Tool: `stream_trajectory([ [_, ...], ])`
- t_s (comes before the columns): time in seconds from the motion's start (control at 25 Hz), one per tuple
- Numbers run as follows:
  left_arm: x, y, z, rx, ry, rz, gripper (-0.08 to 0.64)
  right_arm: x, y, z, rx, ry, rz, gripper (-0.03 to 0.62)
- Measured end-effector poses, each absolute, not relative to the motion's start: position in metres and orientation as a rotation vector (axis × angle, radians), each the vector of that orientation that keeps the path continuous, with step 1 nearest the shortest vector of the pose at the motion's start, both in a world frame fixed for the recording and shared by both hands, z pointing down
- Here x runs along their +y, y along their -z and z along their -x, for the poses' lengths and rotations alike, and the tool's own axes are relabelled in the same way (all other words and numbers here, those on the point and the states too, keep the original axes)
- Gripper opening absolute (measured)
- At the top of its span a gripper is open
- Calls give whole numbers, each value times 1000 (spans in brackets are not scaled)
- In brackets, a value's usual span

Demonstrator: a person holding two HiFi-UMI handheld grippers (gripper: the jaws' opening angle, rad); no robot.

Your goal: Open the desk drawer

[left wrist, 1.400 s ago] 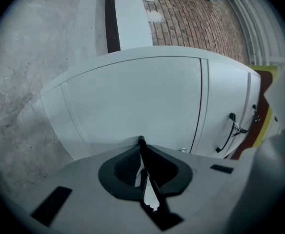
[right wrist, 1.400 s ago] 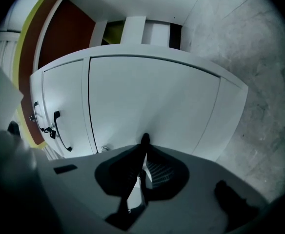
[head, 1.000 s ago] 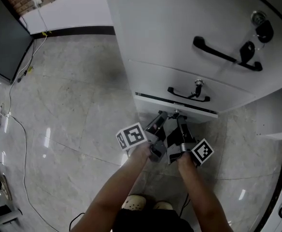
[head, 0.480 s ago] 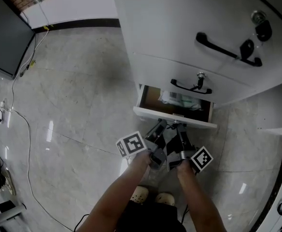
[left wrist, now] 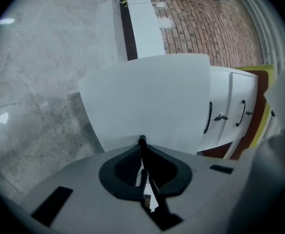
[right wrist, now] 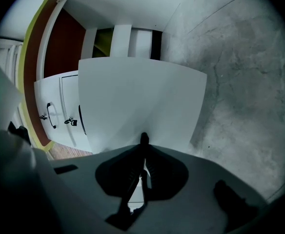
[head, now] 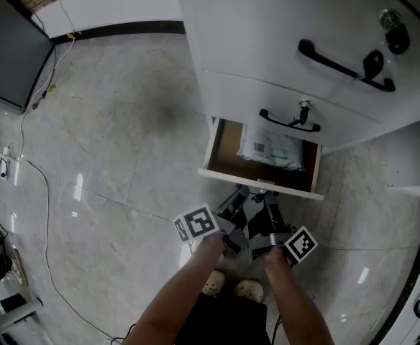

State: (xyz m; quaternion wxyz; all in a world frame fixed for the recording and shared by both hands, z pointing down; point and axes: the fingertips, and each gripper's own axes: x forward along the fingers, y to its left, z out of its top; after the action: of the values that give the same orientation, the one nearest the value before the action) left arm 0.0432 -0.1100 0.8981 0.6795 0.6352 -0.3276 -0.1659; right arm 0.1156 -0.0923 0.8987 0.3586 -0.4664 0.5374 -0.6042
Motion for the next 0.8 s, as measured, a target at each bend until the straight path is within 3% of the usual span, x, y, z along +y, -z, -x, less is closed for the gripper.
stream_trajectory([
  [0.48,-73,-901,-34,-747,333,-1380,34,-55,-902,-106,1347,1605,1235,34],
  [0.8,-56,-933,-29,-815,70,-1394,43,-38,-938,-104,1343,1722,1422,34],
])
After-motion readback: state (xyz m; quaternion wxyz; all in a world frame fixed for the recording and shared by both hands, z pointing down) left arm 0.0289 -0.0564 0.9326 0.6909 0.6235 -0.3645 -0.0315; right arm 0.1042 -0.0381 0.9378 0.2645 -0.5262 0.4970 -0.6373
